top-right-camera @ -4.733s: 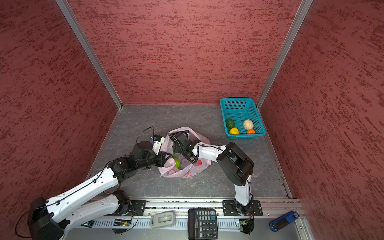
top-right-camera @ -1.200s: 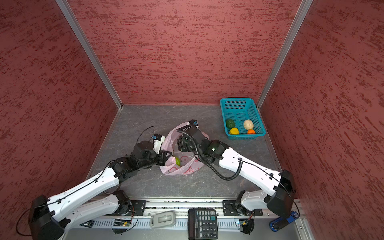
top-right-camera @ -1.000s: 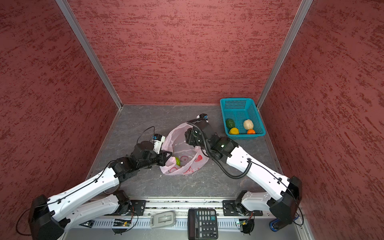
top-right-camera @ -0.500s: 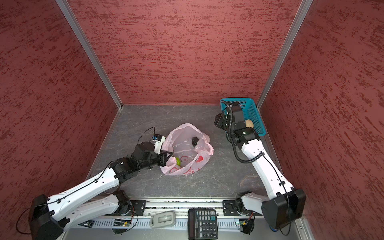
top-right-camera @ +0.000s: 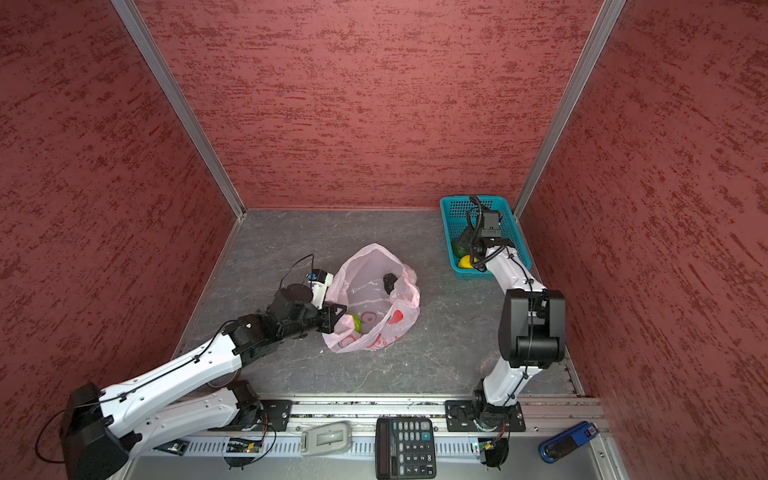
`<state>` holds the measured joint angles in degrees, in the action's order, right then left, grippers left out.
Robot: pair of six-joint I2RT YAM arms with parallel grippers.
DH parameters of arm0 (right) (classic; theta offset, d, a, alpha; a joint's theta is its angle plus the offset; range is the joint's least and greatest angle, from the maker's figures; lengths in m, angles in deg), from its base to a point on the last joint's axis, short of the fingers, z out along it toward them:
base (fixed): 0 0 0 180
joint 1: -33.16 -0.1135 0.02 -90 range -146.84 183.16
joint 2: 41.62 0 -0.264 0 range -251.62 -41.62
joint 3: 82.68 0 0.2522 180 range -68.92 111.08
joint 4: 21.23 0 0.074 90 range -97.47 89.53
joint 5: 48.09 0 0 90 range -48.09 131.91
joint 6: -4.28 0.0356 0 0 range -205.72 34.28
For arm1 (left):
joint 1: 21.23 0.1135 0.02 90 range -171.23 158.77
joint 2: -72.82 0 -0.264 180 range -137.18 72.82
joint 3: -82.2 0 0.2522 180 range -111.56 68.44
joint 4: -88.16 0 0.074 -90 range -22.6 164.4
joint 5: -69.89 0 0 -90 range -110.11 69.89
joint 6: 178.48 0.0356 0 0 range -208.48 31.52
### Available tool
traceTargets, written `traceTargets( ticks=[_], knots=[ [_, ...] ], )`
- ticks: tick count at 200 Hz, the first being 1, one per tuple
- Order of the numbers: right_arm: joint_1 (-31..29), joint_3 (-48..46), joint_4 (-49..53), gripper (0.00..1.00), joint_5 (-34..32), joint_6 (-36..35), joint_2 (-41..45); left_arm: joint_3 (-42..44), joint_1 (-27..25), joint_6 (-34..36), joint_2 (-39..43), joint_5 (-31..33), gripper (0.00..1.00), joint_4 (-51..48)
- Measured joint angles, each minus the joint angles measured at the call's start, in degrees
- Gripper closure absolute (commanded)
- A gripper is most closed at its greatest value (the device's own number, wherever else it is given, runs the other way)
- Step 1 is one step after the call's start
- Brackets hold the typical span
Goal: Untie the knot of the plastic bag and take out the fruit
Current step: 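Carry the dark purple fruit with the right gripper to the teal basket, then open the right gripper to drop the dark purple fruit into the basket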
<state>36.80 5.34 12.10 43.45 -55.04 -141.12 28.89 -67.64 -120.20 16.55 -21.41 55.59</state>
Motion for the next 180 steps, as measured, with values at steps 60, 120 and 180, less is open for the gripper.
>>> traceTargets(
  ticks=[60,120,180],
  knots=[
    [4.83,7.45,-0.07,0.48,-0.50,-1.75,-8.70,-0.33,-0.26,-0.44,-0.04,0.57,1.00,-0.07],
    [5.14,8.50,1.55,0.28,-0.68,-2.23,-13.25,-1.55,-0.26,-0.59,-0.46,1.51,1.00,-0.28],
    [5.16,8.72,2.32,0.24,-0.70,-2.64,-12.83,-2.29,-0.26,-0.59,-0.76,1.81,1.00,-0.20]
  ],
)
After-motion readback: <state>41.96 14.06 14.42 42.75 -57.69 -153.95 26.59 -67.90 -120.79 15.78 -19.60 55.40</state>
